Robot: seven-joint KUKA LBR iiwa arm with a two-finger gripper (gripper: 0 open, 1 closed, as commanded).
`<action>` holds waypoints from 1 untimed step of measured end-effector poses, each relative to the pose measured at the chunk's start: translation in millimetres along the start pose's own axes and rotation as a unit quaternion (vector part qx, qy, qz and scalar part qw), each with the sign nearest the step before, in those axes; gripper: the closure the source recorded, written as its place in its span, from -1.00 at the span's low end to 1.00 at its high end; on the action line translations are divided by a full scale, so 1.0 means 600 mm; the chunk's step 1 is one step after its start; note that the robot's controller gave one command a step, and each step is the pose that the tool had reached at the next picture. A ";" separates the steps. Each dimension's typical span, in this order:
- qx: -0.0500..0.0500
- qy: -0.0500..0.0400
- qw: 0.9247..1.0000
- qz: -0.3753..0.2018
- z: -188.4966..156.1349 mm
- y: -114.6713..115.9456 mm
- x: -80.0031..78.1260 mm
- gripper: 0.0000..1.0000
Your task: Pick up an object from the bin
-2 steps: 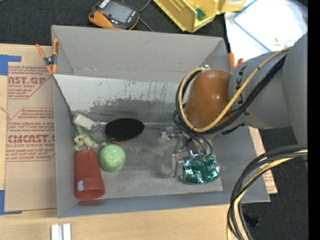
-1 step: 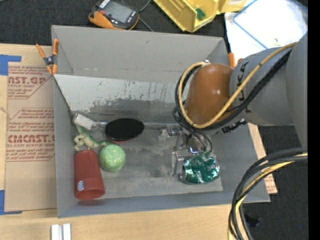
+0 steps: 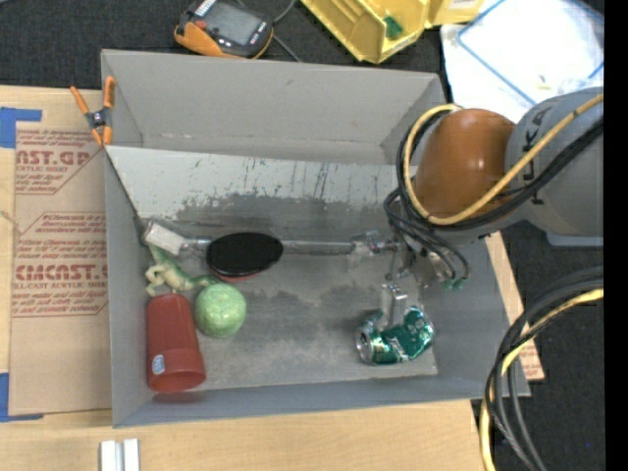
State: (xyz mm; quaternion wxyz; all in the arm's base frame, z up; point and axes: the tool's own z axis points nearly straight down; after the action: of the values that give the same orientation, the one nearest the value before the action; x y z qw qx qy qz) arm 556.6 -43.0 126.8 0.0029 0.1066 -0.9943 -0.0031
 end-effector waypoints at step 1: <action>0.000 -0.004 1.000 -0.010 -0.020 -0.014 0.013 -1.00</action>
Offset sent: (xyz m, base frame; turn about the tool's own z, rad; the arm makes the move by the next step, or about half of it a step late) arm -0.0347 0.0011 0.0508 0.2909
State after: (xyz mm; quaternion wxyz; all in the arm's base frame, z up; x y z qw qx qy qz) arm 550.8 -52.8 138.6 -0.0014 0.1162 -0.9932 -0.0035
